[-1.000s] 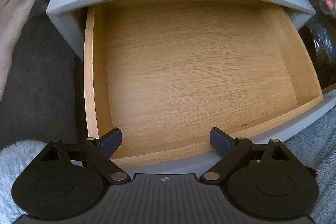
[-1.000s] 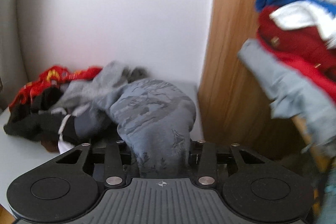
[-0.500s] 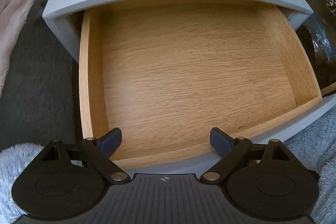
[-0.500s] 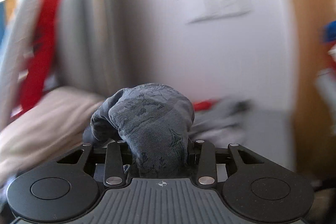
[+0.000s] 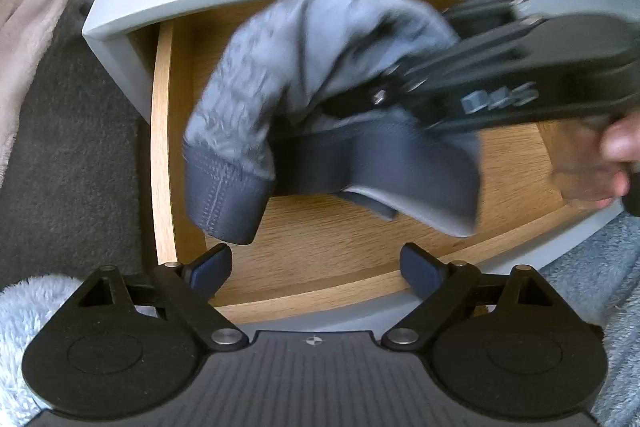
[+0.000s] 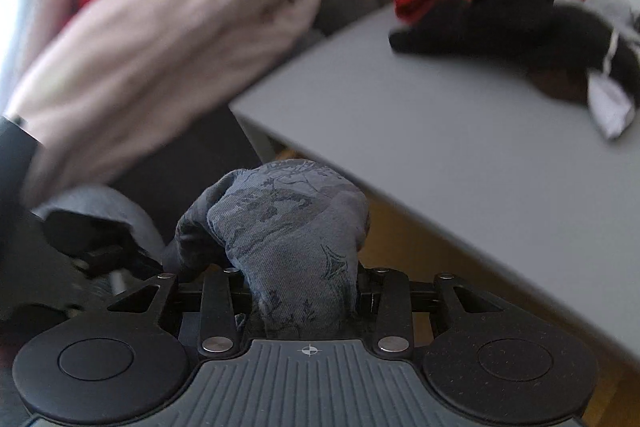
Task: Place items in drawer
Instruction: 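Lower the boxer briefs into the drawer and open the right gripper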
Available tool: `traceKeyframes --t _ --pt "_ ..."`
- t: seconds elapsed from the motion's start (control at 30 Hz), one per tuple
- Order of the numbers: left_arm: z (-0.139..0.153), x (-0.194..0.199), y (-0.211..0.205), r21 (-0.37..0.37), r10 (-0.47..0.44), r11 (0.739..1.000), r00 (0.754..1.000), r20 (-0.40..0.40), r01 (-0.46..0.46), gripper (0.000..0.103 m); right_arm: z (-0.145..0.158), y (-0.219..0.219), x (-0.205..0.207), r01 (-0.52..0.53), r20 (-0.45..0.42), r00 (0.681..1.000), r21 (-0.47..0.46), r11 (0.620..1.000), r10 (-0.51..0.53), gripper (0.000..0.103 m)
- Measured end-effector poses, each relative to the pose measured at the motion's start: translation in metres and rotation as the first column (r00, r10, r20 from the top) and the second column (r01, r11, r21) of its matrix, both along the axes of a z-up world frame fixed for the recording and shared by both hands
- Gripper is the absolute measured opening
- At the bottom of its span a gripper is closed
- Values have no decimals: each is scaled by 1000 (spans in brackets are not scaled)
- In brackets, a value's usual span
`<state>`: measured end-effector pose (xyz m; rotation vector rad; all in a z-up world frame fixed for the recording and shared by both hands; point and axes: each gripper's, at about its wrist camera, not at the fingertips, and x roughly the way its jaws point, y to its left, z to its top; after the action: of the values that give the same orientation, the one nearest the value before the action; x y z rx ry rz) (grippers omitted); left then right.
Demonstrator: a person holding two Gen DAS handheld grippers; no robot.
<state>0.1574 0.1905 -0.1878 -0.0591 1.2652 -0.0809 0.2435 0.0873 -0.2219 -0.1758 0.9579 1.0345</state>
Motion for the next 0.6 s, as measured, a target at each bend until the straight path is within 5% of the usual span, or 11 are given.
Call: traceKeyframes --t 0.47,0.6 --pt "1 1 2 -8 -23 1000 1000 6 23 93 -37 51 7 59 143 989 -116 992 -42 33" --pt "0 1 4 -13 -20 1000 1000 9 20 93 -43 49 15 141 110 985 -97 985 -130 34"
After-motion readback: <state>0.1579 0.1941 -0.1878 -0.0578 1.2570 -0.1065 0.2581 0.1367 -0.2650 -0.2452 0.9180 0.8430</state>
